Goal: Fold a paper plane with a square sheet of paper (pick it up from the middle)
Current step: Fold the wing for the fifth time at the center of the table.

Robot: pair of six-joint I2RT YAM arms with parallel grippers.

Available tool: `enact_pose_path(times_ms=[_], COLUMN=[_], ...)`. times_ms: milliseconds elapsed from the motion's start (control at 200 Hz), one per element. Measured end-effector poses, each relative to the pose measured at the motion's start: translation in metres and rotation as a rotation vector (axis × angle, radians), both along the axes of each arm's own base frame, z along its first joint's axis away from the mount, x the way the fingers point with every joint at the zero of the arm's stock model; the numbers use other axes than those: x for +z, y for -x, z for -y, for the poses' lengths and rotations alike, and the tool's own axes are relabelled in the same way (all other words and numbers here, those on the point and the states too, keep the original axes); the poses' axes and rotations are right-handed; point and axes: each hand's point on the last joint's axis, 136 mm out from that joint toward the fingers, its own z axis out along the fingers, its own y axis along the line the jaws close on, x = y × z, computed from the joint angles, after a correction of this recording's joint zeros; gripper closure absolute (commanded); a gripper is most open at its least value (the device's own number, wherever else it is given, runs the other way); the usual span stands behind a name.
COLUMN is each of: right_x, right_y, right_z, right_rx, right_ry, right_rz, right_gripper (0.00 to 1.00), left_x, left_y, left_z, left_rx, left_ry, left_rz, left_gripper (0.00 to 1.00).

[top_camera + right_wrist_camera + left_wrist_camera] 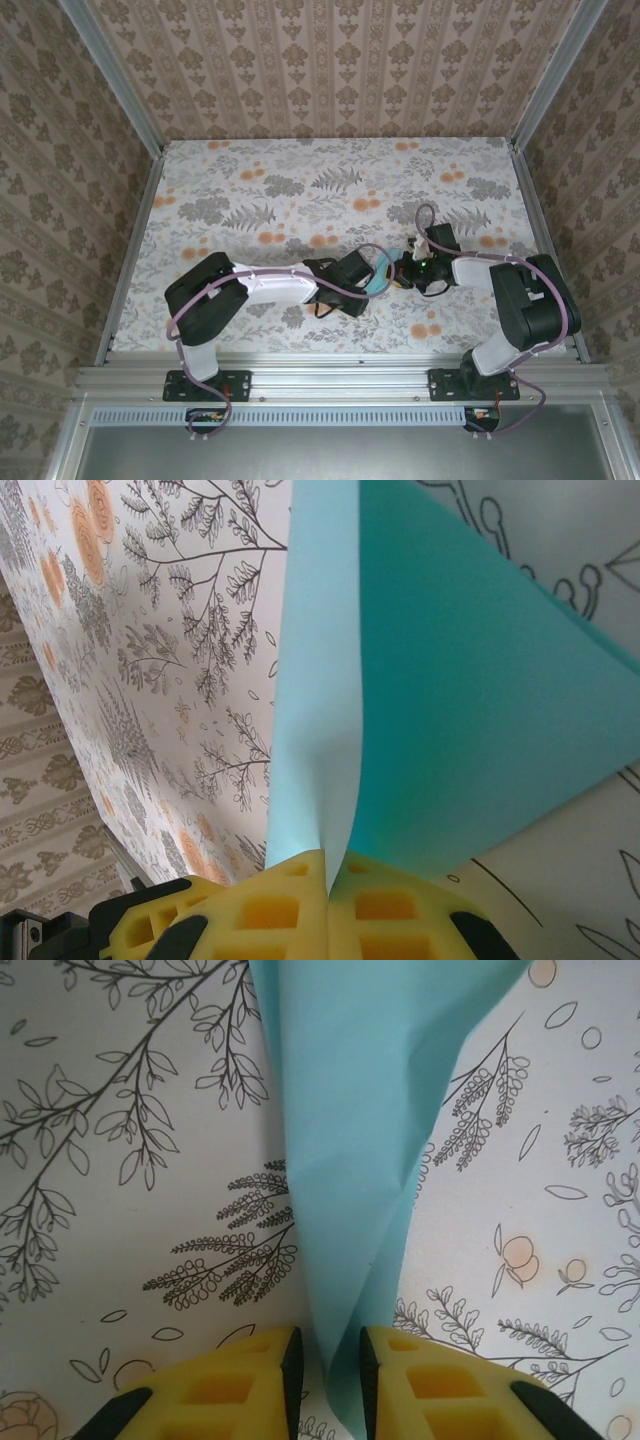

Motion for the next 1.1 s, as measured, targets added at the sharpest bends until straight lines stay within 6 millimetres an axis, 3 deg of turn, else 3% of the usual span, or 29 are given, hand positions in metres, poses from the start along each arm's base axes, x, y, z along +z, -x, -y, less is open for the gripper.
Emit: enact_pose_path(times_ms=[690,1100], right_x=[0.010,0.001], right_y=[-0.006,-0.008], right_z=[0.001,0.007], right_rx=[0.059,0.078], right_ry=[0.042,0.104], right_rz=[0.022,0.013], right_gripper=[1.00,1.00], left_x=[-0.002,-0.002], left_y=[-0.002,-0.007], left_z=[-0.002,-0.003], left_rx=[-0.142,-0.206], left_ry=[-0.203,-0.271], left_rz=[0.168,0.246], left_gripper=[0.87,0.86])
